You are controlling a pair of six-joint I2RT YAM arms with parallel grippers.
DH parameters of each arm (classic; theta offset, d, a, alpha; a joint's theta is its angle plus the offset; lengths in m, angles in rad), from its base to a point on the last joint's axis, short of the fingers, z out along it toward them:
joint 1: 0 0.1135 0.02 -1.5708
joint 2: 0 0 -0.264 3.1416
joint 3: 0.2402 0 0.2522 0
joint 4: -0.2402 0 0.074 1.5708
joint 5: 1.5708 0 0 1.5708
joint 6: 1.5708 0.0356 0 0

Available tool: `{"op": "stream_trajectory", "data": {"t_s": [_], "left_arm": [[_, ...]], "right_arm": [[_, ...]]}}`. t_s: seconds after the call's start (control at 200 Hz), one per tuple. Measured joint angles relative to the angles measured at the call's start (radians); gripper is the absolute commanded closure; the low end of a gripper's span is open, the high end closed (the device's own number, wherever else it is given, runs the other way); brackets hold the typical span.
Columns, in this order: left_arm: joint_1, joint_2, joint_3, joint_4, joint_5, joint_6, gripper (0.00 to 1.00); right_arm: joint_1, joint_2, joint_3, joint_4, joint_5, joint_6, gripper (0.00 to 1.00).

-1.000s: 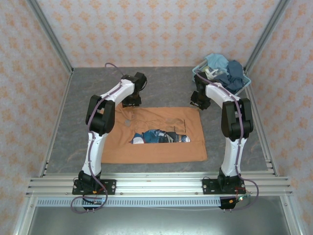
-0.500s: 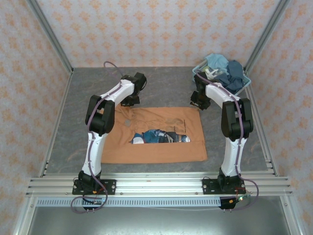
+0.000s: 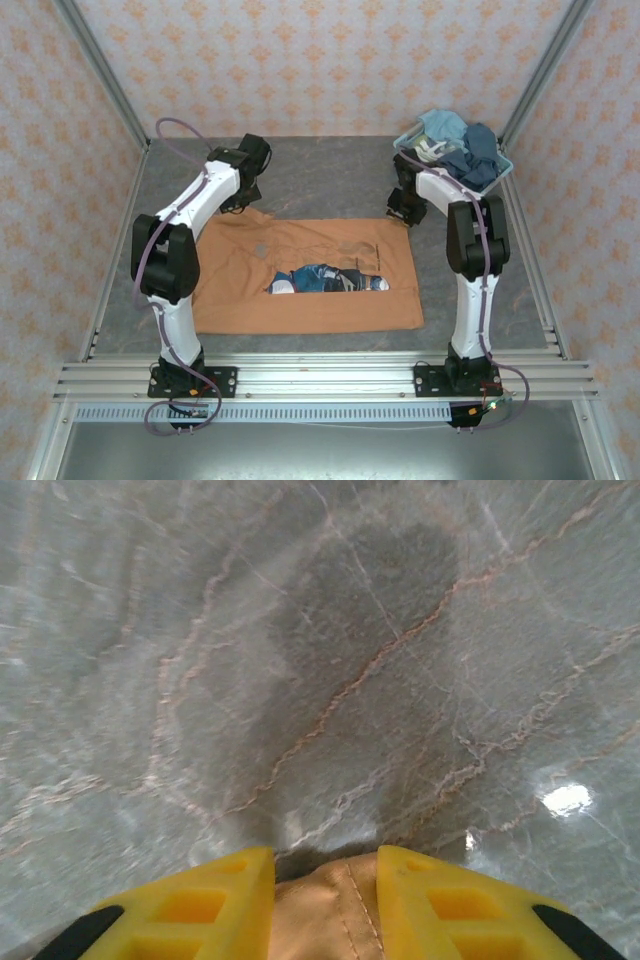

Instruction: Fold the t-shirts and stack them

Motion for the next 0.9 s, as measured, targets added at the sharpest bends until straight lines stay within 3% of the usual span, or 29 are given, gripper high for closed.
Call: {"op": "stream_trajectory", "data": {"t_s": [0.115,0.35,0.62,0.901], "left_arm": [[0.003,0.000,-0.027,0.002,0.005,-0.007,1.00],[0.010,0.000,-0.030,0.006,0.006,-0.023,1.00],[0.065,-0.025,-0.030,0.005,0.023,-0.029,1.00],[0.094,-0.171,-0.070,0.002,0.031,-0.063,1.00]], "right_arm": [[0.000,0.008,0.017,-0.008,0.006,0.000,0.69],[0.000,0.013,0.018,-0.014,0.014,0.016,1.00],[0.000,0.005,0.019,-0.023,0.036,0.018,1.00],[0.001,-0.084,0.013,-0.037,0.043,0.014,1.00]]}}
